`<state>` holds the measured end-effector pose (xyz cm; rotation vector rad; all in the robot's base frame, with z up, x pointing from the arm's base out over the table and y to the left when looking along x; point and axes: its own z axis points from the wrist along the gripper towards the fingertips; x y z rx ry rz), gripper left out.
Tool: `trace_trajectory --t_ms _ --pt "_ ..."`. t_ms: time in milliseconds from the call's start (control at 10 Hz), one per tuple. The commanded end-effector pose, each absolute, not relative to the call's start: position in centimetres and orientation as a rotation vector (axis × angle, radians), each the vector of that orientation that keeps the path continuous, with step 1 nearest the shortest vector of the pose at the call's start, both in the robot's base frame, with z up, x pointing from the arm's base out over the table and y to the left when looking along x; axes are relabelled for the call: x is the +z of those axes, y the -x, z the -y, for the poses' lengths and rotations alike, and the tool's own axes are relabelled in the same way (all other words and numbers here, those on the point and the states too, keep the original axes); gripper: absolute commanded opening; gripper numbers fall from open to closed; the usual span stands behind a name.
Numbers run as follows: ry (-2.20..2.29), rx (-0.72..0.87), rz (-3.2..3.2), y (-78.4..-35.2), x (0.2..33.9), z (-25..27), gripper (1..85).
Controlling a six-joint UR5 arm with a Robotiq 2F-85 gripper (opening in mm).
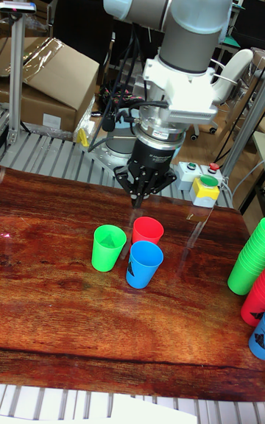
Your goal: Stack the cups
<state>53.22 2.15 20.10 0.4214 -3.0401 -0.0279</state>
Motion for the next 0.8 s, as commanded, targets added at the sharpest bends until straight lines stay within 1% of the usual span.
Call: trace_trajectory --t_ms 0,100,300,500,600,700 --pt "-0.512 -0.050 3.038 -54.0 20.7 -3.5 12.7" --pt "-0.547 -0.016 3.029 -54.0 20.6 -3.1 12.7" --pt "-0.560 -0.010 3.030 -54.3 20.2 -3.9 11.7" --pt "-0.540 -0.002 3.017 -54.1 20.2 -4.2 5.7" --pt "-0.546 0.007 3.015 -54.1 20.3 -4.1 4.3" --pt "-0.564 0.018 3.021 -54.4 20.2 -3.9 5.0"
